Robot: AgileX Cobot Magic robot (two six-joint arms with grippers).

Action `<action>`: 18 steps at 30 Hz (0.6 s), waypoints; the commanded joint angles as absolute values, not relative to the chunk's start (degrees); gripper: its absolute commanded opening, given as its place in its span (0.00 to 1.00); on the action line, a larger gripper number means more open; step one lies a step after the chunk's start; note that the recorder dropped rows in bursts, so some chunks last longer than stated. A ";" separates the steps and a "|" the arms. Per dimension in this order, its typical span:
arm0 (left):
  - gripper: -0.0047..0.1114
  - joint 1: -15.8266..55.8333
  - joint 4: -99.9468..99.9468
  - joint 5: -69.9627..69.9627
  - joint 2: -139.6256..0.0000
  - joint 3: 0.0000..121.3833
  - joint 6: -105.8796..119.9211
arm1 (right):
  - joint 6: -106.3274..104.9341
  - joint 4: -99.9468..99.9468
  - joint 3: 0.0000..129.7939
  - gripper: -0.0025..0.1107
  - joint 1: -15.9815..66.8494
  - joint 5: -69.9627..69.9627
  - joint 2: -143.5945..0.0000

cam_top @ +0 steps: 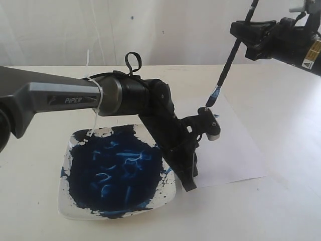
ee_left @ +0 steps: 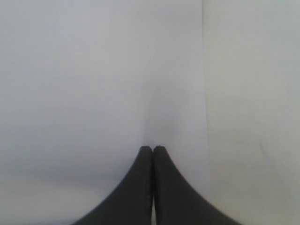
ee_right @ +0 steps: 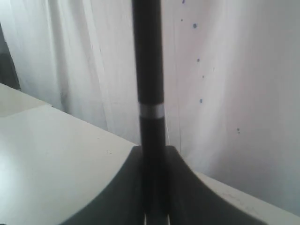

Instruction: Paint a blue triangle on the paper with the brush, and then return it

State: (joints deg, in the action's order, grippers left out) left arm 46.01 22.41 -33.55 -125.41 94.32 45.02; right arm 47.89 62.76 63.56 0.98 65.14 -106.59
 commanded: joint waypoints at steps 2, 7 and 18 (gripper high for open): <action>0.04 46.39 22.61 -34.18 -125.88 94.43 44.94 | 45.50 50.16 55.43 0.02 1.75 65.95 -105.13; 0.04 46.39 22.61 -34.18 -125.88 94.43 44.94 | 37.55 37.37 50.49 0.02 6.65 65.94 -105.13; 0.04 46.39 22.61 -34.18 -125.88 94.43 44.94 | 28.25 25.28 49.90 0.02 14.27 58.86 -105.34</action>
